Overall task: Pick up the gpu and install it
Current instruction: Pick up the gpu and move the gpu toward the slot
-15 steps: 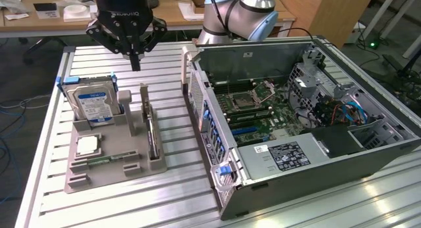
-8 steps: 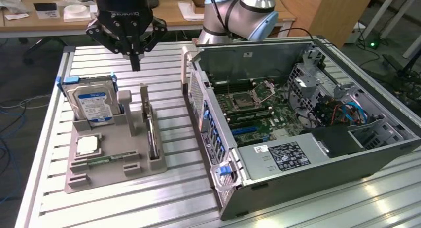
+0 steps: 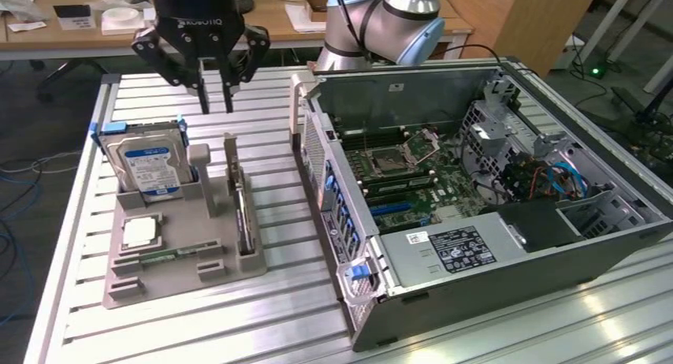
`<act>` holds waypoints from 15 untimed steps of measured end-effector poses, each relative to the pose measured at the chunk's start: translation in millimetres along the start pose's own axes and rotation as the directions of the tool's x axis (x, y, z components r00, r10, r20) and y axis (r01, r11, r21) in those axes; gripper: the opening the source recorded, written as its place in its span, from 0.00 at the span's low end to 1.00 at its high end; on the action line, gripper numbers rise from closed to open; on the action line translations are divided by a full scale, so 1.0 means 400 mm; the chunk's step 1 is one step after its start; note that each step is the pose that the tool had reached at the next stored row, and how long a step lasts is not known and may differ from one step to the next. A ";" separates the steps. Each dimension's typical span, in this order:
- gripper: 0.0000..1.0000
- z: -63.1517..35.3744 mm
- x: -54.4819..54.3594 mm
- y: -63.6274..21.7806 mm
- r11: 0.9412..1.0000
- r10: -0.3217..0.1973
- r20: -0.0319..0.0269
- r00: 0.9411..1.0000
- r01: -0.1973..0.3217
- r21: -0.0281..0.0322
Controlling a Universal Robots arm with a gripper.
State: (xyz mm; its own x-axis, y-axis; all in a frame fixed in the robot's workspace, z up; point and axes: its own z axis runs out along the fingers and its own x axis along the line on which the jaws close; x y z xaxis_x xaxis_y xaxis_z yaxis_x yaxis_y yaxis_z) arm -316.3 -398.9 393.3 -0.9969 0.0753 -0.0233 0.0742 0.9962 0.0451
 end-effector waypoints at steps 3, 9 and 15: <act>0.41 0.000 0.000 0.000 1.000 0.000 0.000 1.000 0.000 0.000; 0.64 0.000 0.000 0.000 1.000 0.000 0.000 1.000 0.000 0.000; 0.71 0.007 0.000 -0.001 0.999 -0.011 -0.004 1.000 0.011 0.034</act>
State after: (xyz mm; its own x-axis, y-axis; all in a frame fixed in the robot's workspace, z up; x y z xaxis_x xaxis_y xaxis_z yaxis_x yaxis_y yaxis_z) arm -316.4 -399.2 390.4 -0.9977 0.0641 -0.0201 0.0639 0.9979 0.0110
